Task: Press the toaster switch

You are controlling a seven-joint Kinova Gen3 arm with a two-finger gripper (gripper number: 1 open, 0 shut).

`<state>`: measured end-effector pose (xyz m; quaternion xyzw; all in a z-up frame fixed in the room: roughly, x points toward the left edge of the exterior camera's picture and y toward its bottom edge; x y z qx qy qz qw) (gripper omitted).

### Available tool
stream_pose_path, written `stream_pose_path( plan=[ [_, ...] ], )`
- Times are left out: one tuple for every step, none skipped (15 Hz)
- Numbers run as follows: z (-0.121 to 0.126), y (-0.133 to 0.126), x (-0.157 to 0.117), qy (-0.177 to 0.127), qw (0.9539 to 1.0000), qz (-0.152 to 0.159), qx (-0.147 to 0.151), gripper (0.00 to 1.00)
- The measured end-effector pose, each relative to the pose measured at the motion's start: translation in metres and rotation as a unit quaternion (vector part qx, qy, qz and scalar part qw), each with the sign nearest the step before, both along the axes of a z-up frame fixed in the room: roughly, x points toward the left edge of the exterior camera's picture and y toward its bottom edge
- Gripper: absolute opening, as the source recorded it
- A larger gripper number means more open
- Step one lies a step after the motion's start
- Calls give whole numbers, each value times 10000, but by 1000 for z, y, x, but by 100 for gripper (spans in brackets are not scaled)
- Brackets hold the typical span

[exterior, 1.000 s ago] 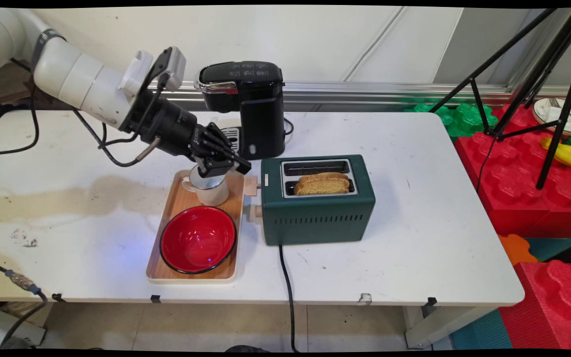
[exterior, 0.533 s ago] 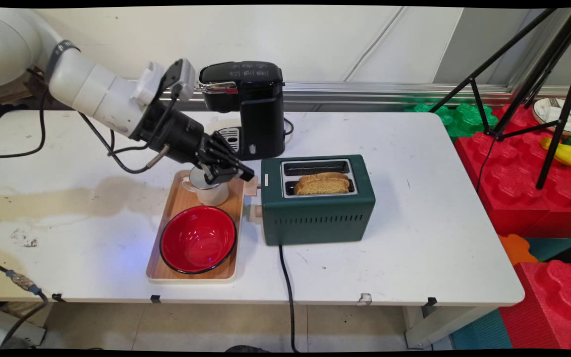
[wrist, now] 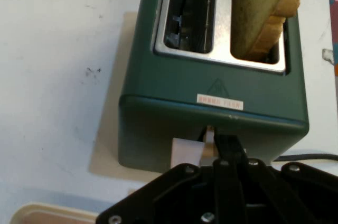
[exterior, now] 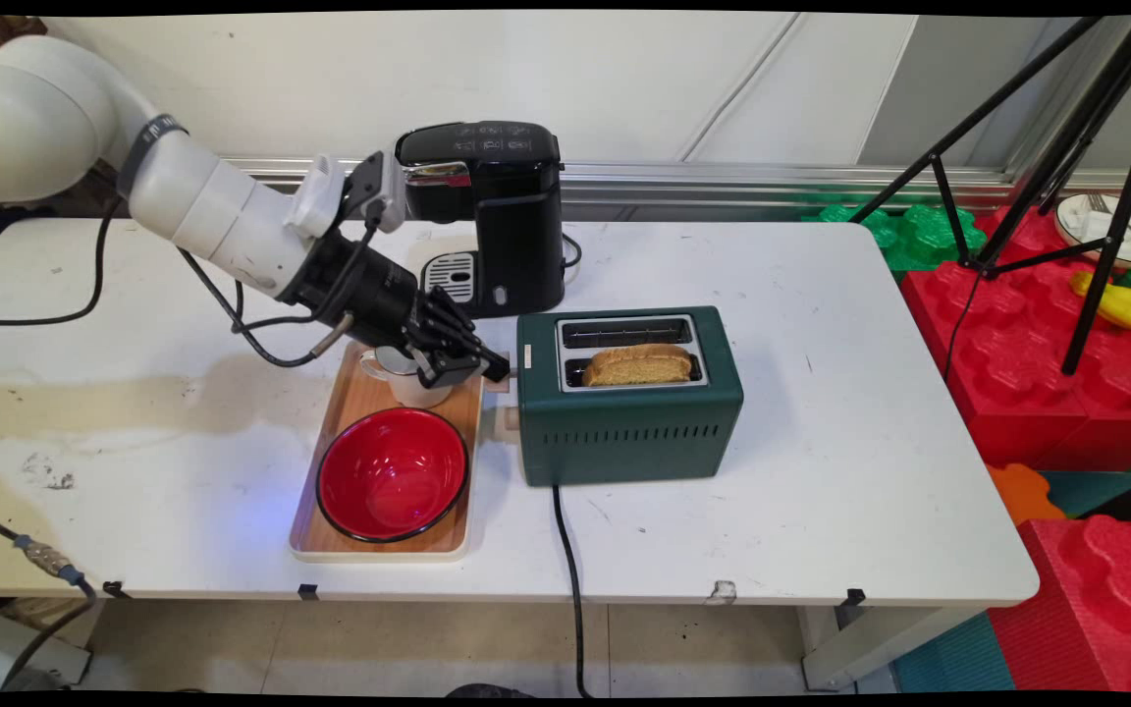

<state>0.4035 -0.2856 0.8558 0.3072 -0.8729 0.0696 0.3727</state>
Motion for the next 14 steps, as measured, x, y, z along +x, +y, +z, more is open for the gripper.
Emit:
stream_pose_path(
  plan=[
    [-2, 0, 0, -12, 10000, 3, 12, 0],
    [-5, 0, -1, -27, 10000, 4, 31, 0],
    [-8, 0, -2, -49, 10000, 2, 56, 0],
    [-12, 0, -2, -72, 9999, -1, 75, 0],
    [-15, 1, -2, -92, 9999, 0, 91, 0],
    [-18, 1, -2, -115, 9999, -6, 108, 0],
    [-21, 1, -2, -137, 9998, -13, 124, 0],
    [-24, 2, -2, -155, 9998, -19, 137, 0],
    [-27, 2, -1, -173, 9997, -23, 149, 0],
    [-30, 3, -1, -192, 9997, -29, 160, 0],
    [-32, 3, 0, -209, 9996, -37, 166, 0],
    [-33, 4, 0, -224, 9996, -43, 171, 0],
    [-34, 5, 1, -242, 9995, -48, 177, 0],
    [-35, 6, 2, -256, 9995, -53, 178, 0]
  ],
)
